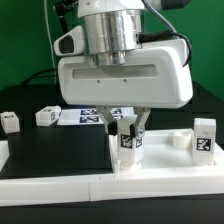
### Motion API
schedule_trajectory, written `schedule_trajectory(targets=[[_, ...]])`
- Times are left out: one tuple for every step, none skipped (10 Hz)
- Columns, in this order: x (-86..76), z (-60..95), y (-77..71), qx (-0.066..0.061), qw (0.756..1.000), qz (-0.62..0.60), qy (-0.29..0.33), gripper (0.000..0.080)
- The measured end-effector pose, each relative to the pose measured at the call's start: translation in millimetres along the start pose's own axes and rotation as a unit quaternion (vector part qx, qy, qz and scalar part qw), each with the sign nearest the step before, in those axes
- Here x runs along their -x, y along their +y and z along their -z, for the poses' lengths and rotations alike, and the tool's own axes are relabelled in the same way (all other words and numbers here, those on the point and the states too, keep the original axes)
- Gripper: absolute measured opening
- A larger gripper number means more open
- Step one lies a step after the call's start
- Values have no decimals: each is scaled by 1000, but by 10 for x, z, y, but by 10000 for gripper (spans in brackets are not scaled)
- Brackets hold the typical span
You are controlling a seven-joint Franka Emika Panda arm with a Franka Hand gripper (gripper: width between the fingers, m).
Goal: Assemble square table
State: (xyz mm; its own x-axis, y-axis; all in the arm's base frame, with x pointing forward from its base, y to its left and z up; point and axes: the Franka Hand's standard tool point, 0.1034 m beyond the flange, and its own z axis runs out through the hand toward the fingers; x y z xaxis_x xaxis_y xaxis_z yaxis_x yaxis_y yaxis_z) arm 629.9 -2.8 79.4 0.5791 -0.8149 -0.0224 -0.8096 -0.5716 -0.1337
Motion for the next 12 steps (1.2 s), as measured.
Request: schedule_trajectory(targets=[[8,-5,16,-5,995,-98,-14,295],[-7,-13,44,-17,981,-190,-27,295],[6,-11,54,-23,967,-250,-35,295],[23,-10,48,-22,961,-273,-36,295],[14,-9,57,-22,959,-281,-36,295],[23,-14,55,-19,972,-231,-32,295],[72,-22,30,-6,990,-141,-17,520],[104,-9,-14,0,997,-70,-7,520],[144,2,-51,2,1000,19,-4,623],[136,-13,-36,2,999,43,-5,641],[129,-16,-28,3,997,79,-5,641],[129,-21,-26,4,991,134,-2,648]])
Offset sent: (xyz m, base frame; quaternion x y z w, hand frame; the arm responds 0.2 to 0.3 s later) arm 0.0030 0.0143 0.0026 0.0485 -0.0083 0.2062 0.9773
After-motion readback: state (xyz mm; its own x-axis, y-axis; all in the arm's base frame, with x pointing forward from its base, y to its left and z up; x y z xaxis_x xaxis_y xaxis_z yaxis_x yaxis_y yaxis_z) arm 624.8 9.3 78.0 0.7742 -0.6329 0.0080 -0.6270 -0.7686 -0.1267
